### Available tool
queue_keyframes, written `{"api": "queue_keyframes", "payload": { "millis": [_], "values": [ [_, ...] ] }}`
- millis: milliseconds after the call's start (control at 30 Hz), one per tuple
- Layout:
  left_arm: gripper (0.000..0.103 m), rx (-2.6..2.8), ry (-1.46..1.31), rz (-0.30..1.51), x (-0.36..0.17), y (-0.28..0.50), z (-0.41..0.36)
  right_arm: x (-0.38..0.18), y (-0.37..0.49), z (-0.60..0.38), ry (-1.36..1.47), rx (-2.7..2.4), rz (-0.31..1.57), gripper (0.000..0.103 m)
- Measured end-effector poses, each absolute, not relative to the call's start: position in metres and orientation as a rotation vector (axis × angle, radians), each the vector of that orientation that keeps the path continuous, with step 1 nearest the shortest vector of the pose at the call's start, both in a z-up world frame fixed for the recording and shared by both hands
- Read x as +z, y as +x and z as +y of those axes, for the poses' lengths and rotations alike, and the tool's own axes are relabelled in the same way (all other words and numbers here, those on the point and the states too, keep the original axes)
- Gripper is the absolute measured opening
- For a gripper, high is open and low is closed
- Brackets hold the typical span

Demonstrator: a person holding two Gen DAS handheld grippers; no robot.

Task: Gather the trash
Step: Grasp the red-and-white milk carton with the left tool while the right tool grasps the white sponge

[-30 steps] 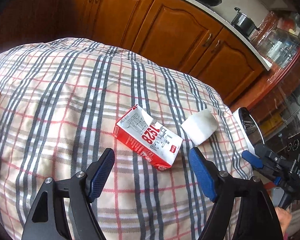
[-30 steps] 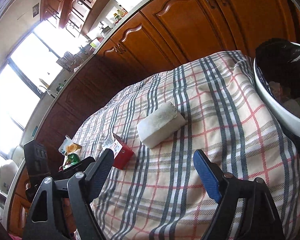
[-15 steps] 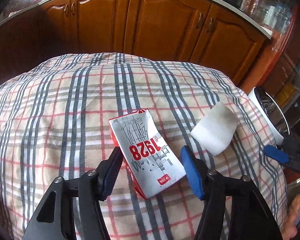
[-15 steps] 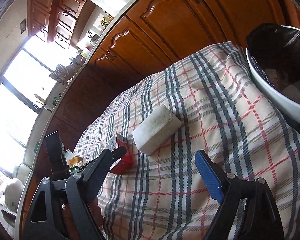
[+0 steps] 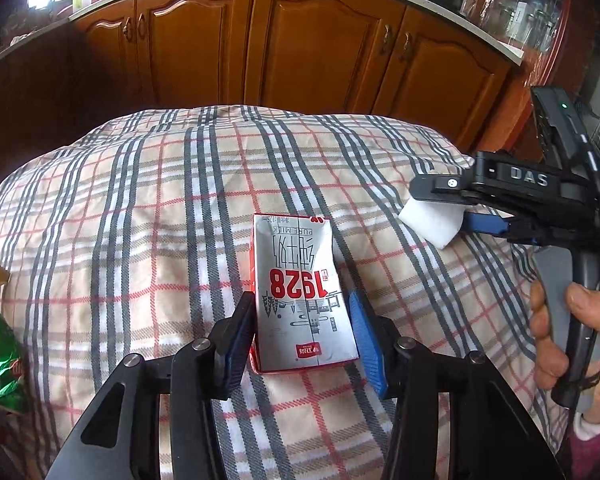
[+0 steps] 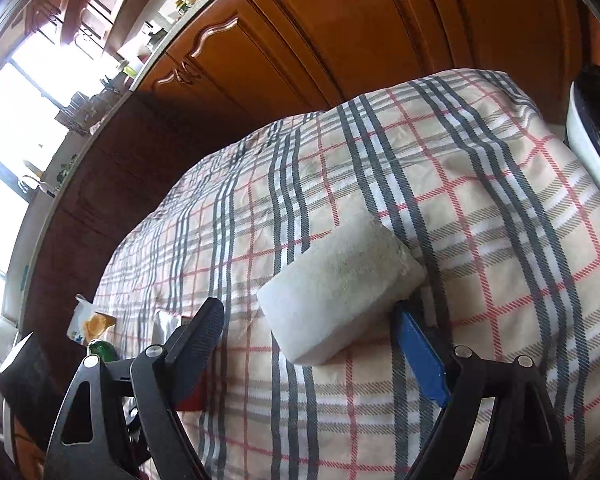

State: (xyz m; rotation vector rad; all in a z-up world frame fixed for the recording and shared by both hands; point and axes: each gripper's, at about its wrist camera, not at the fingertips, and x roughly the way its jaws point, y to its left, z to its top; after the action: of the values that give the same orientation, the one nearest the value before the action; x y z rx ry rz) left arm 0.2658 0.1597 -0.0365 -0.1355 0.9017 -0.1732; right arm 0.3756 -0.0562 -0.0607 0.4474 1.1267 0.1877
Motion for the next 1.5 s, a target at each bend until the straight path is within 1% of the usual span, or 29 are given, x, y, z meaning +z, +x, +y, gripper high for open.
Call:
{"api": "queue_keyframes", "payload": {
  "millis": [33, 133, 167, 200, 233, 267, 333, 400, 567, 600, 667, 700, 733, 867, 933, 967, 1100, 1133, 1167, 1200, 1233, 1333, 1500],
  "values": [
    [0.047, -0.171, -0.137, 0.9, -0.038, 0.265, 0.159, -0.062, 0.38, -0.051, 0.416, 0.162, 1.128, 0.092],
    [0.048, -0.171, -0.146, 0.901, -0.041, 0.263, 0.16, -0.065, 0.386, -0.036, 0.254, 0.117, 1.113, 0.092],
    [0.049, -0.172, -0.148, 0.902, -0.042, 0.263, 0.161, -0.066, 0.385, -0.035, 0.218, 0.118, 1.111, 0.089],
    [0.049, -0.174, -0.151, 0.899, -0.042, 0.262, 0.163, -0.065, 0.383, -0.035, 0.177, 0.121, 1.104, 0.08],
    [0.049, -0.174, -0.156, 0.899, -0.042, 0.262, 0.164, -0.064, 0.379, -0.04, 0.151, 0.128, 1.099, 0.074],
    [0.049, -0.173, -0.161, 0.899, -0.042, 0.263, 0.165, -0.062, 0.375, -0.046, 0.152, 0.157, 1.094, 0.073],
    [0.048, -0.187, -0.176, 0.894, -0.04, 0.261, 0.165, -0.055, 0.363, -0.058, 0.133, 0.185, 1.073, 0.067],
    [0.048, -0.212, -0.19, 0.886, -0.035, 0.256, 0.162, -0.042, 0.347, -0.072, 0.145, 0.253, 1.034, 0.067],
    [0.048, -0.259, -0.19, 0.872, -0.027, 0.252, 0.145, -0.033, 0.31, -0.086, 0.036, 0.36, 1.068, 0.068],
    [0.048, -0.264, -0.184, 0.874, -0.028, 0.252, 0.141, -0.036, 0.305, -0.088, 0.036, 0.359, 1.079, 0.072],
    [0.048, -0.26, -0.162, 0.885, -0.032, 0.252, 0.134, -0.043, 0.299, -0.1, 0.061, 0.338, 1.103, 0.076],
    [0.048, -0.254, -0.149, 0.889, -0.034, 0.252, 0.132, -0.047, 0.301, -0.107, 0.088, 0.318, 1.109, 0.083],
    [0.048, -0.249, -0.14, 0.895, -0.036, 0.252, 0.131, -0.049, 0.299, -0.114, 0.126, 0.295, 1.105, 0.088],
    [0.049, -0.22, -0.136, 0.898, -0.037, 0.251, 0.13, -0.048, 0.291, -0.135, 0.325, 0.237, 1.055, 0.089],
    [0.052, -0.204, -0.136, 0.892, -0.036, 0.25, 0.13, -0.047, 0.289, -0.135, 0.388, 0.221, 1.027, 0.089],
    [0.054, -0.192, -0.13, 0.89, -0.035, 0.249, 0.129, -0.047, 0.289, -0.133, 0.401, 0.211, 1.012, 0.089],
    [0.055, -0.171, -0.119, 0.876, -0.037, 0.247, 0.122, -0.05, 0.293, -0.119, 0.381, 0.185, 1.006, 0.088],
    [0.053, -0.172, -0.125, 0.879, -0.039, 0.247, 0.122, -0.052, 0.293, -0.117, 0.366, 0.18, 1.008, 0.084],
    [0.048, -0.18, -0.133, 0.88, -0.04, 0.247, 0.121, -0.053, 0.294, -0.115, 0.345, 0.17, 1.008, 0.078],
    [0.047, -0.179, -0.135, 0.88, -0.041, 0.247, 0.12, -0.054, 0.291, -0.114, 0.329, 0.164, 1.005, 0.063],
    [0.047, -0.179, -0.133, 0.874, -0.041, 0.247, 0.12, -0.054, 0.289, -0.116, 0.337, 0.177, 1.001, 0.059],
    [0.047, -0.196, -0.144, 0.86, -0.036, 0.245, 0.118, -0.046, 0.281, -0.12, 0.319, 0.191, 0.975, 0.054],
    [0.047, -0.244, -0.124, 0.842, -0.025, 0.243, 0.1, -0.025, 0.264, -0.136, 0.352, 0.229, 0.915, 0.054]
  ]
}}
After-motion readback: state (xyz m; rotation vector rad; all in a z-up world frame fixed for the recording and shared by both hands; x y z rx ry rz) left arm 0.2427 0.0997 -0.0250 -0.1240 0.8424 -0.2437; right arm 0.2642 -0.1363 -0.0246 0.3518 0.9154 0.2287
